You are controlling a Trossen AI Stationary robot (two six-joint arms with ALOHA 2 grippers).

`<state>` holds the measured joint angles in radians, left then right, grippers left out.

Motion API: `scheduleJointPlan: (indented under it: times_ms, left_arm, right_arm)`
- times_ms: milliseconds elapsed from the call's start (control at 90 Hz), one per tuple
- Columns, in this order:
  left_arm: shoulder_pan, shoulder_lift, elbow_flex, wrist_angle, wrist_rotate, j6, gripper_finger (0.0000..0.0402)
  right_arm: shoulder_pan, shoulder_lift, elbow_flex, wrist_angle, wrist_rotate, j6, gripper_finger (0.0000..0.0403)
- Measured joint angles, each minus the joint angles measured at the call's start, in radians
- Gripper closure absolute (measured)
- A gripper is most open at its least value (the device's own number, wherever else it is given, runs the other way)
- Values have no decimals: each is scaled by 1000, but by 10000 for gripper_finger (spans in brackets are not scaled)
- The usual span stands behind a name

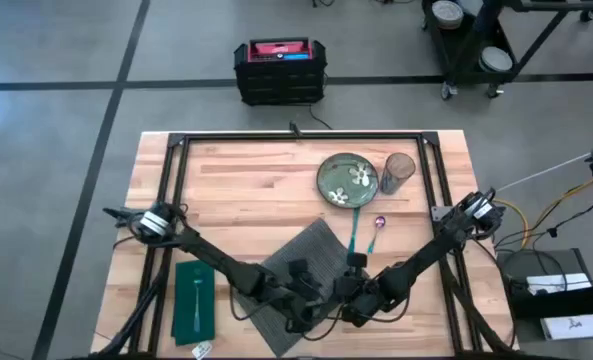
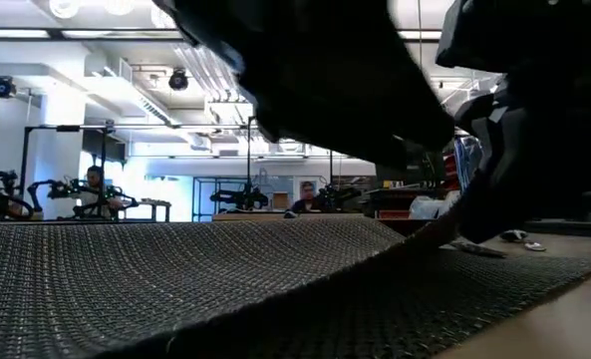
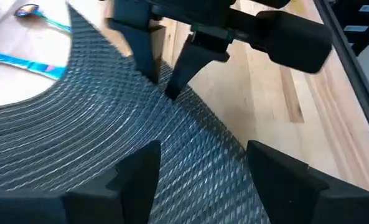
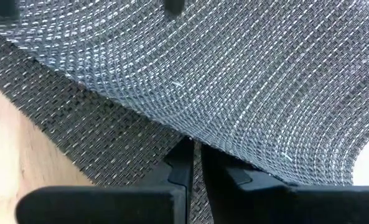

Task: Set table place
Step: Move the gray place mat to the center of the table

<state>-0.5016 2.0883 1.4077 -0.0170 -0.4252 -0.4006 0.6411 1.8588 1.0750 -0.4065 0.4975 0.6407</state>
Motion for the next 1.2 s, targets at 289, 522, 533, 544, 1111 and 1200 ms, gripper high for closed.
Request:
scheduleJointPlan:
  times_ms: [289, 522, 533, 544, 1111, 1200]
  left_arm:
    - [12, 81, 145, -122, -29, -13, 165]
    - [33, 112, 137, -123, -29, -81, 190]
    - [34, 113, 137, -123, -28, -82, 192]
    - [35, 113, 136, -124, -28, -83, 194]
    - [70, 109, 135, -145, -24, -97, 400]
    - [70, 98, 135, -171, -25, -93, 401]
  right_arm:
    - [0, -2, 1, 5, 1, 7, 384]
    - [0, -2, 1, 13, 1, 5, 384]
    - [0, -2, 1, 14, 1, 5, 384]
    - [0, -2, 1, 15, 1, 4, 385]
    - [0, -2, 1, 23, 0, -4, 384]
    - [0, -2, 1, 30, 4, -5, 384]
